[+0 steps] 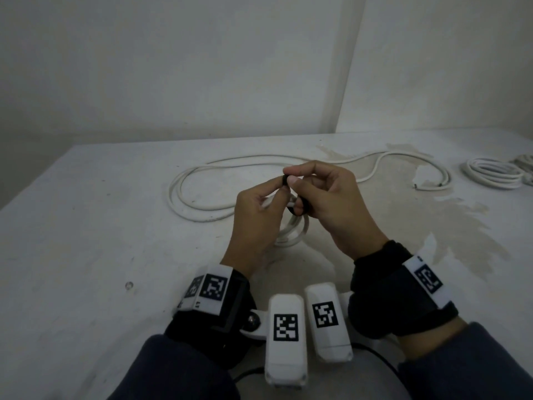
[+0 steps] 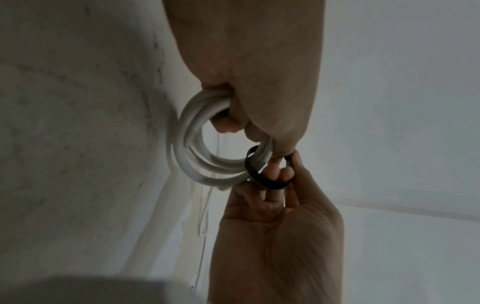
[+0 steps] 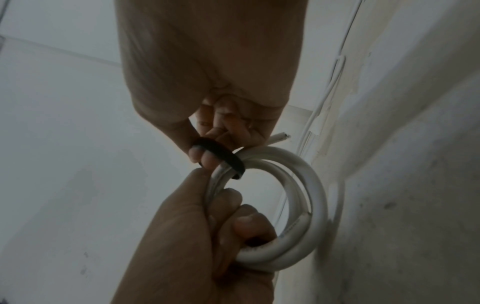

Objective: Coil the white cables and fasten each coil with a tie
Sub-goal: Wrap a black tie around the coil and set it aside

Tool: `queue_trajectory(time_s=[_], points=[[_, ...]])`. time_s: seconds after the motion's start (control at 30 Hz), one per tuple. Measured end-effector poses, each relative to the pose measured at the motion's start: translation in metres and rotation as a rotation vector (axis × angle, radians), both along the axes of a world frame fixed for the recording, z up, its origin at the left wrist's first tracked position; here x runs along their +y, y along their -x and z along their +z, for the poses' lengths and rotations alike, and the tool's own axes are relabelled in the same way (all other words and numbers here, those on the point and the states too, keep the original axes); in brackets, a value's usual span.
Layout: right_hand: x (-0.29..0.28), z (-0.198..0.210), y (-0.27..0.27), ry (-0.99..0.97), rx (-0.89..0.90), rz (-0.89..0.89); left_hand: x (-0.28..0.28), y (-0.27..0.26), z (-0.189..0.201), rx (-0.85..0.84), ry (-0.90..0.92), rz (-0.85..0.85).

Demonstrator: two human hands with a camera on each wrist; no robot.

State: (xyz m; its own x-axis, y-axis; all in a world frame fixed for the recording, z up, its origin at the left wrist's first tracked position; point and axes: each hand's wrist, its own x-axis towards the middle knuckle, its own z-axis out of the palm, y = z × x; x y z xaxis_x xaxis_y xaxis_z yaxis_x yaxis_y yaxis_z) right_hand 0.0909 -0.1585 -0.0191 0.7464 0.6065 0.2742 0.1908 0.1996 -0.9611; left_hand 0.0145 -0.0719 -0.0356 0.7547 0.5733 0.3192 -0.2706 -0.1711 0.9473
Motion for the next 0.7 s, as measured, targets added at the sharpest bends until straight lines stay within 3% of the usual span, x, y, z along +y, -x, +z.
queue_trajectory(time_s=[0.3,0.4,0.47,0.57,0.7], points=[[-0.0016,0.0014,0.0005,-0.016,-0.059,-0.138,-0.0005,0.0016,-0.0008,-0.004,-0.051,-0.051],[-0.0014,-0.0013,-0.0037,0.075,-0.146,-0.240,-0.0015,0.0021,0.0000,0.049,0.075,-0.090],[-0.0024,-0.0004,-0.0038,0.122,-0.154,-0.206,-0.0022,0.0020,-0.0003,0.094,0.165,-0.139],[-0.0058,0.0005,-0.0038,0.104,-0.062,-0.148,-0.0009,0.0000,-0.0021,0.125,0.276,-0.176],[-0.0091,-0.0005,-0.0079,0.072,0.026,-0.205,-0.0008,-0.0011,-0.0028,0.192,0.351,-0.250]])
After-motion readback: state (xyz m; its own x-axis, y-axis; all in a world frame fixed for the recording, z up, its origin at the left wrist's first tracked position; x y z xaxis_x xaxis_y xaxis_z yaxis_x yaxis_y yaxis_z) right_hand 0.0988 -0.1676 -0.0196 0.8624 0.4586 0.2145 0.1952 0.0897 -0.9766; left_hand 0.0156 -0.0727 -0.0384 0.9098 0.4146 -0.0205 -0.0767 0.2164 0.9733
